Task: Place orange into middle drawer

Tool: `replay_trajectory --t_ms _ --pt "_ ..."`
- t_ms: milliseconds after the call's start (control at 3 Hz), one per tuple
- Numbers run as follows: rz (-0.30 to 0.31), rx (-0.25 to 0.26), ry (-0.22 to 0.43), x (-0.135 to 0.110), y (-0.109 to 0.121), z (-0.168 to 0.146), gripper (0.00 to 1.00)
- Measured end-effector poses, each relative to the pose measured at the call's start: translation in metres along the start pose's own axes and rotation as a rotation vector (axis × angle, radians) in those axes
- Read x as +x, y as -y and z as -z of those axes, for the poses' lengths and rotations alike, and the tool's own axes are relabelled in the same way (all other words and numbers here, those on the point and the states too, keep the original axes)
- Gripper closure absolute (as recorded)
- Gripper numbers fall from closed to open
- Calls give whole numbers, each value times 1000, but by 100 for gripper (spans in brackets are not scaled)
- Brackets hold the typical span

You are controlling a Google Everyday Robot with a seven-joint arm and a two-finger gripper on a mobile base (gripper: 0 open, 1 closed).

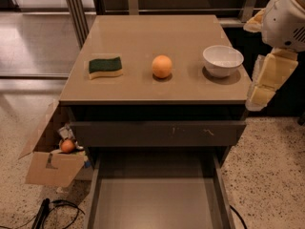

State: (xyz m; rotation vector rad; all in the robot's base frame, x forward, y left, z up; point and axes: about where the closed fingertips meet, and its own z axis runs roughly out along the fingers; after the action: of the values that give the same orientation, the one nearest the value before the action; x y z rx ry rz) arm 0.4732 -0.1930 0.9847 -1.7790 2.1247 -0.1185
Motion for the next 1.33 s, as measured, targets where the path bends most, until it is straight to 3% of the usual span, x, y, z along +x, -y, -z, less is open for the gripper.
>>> replay_trajectory --t_ms 333,667,1000,1333 --pt "39 18 71 -27 42 -11 0" --pt "14 27 182 -38 73 -19 0" --pt "10 26 188 -40 73 -22 0" --pt "-33 5 237 -57 70 -56 0"
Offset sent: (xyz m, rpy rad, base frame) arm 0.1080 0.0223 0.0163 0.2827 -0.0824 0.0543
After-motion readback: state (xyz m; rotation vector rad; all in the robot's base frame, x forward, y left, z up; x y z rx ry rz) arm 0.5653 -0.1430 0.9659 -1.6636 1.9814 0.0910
